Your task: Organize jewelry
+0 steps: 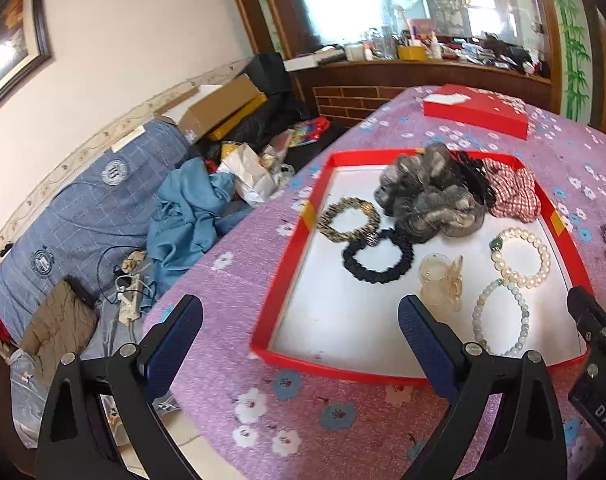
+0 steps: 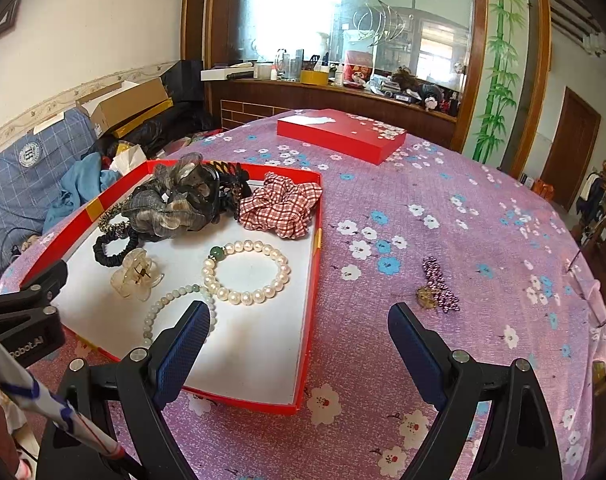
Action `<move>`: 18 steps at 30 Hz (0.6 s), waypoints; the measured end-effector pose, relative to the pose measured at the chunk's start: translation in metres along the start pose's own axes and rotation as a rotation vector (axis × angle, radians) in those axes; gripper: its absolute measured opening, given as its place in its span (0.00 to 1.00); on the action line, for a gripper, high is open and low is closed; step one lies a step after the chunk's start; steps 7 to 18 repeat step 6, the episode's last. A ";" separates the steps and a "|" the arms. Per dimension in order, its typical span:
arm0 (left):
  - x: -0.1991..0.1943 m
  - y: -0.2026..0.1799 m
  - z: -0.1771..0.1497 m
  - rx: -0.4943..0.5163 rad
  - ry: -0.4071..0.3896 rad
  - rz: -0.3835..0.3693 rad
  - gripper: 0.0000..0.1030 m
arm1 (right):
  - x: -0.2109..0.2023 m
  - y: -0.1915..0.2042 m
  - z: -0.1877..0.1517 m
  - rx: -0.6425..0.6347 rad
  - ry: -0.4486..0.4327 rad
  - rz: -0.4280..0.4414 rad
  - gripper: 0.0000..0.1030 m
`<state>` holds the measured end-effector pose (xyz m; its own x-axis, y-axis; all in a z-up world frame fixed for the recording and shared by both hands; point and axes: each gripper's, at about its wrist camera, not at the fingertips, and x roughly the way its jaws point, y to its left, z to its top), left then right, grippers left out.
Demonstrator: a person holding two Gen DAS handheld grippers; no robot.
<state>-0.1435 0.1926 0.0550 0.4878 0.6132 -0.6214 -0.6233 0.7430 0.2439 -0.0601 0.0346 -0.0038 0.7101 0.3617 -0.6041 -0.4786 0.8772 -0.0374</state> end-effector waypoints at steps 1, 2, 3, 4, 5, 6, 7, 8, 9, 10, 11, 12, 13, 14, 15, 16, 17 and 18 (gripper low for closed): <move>-0.003 0.003 0.001 -0.007 -0.011 0.008 0.95 | 0.001 -0.003 0.001 0.009 -0.001 0.005 0.91; -0.009 0.006 0.001 -0.012 -0.028 0.011 0.95 | 0.001 -0.006 0.002 0.018 0.000 0.012 0.91; -0.014 0.008 0.000 -0.009 -0.042 0.016 0.95 | 0.001 -0.008 0.004 0.027 0.002 0.017 0.91; -0.018 0.008 0.002 -0.005 -0.053 0.018 0.95 | -0.002 -0.016 0.005 0.056 0.008 0.025 0.91; -0.025 0.008 0.002 0.001 -0.068 0.015 0.95 | -0.006 -0.022 0.006 0.082 0.009 0.035 0.91; -0.031 0.006 0.002 0.014 -0.083 0.001 0.95 | -0.013 -0.030 0.008 0.108 0.006 0.048 0.91; -0.031 0.006 0.002 0.014 -0.083 0.001 0.95 | -0.013 -0.030 0.008 0.108 0.006 0.048 0.91; -0.031 0.006 0.002 0.014 -0.083 0.001 0.95 | -0.013 -0.030 0.008 0.108 0.006 0.048 0.91; -0.031 0.006 0.002 0.014 -0.083 0.001 0.95 | -0.013 -0.030 0.008 0.108 0.006 0.048 0.91; -0.031 0.006 0.002 0.014 -0.083 0.001 0.95 | -0.013 -0.030 0.008 0.108 0.006 0.048 0.91; -0.031 0.006 0.002 0.014 -0.083 0.001 0.95 | -0.013 -0.030 0.008 0.108 0.006 0.048 0.91; -0.031 0.006 0.002 0.014 -0.083 0.001 0.95 | -0.013 -0.030 0.008 0.108 0.006 0.048 0.91; -0.031 0.006 0.002 0.014 -0.083 0.001 0.95 | -0.013 -0.030 0.008 0.108 0.006 0.048 0.91; -0.031 0.006 0.002 0.014 -0.083 0.001 0.95 | -0.013 -0.030 0.008 0.108 0.006 0.048 0.91; -0.031 0.006 0.002 0.014 -0.083 0.001 0.95 | -0.013 -0.030 0.008 0.108 0.006 0.048 0.91; -0.031 0.006 0.002 0.014 -0.083 0.001 0.95 | -0.013 -0.030 0.008 0.108 0.006 0.048 0.91; -0.031 0.006 0.002 0.014 -0.083 0.001 0.95 | -0.013 -0.030 0.008 0.108 0.006 0.048 0.91; -0.031 0.006 0.002 0.014 -0.083 0.001 0.95 | -0.013 -0.030 0.008 0.108 0.006 0.048 0.91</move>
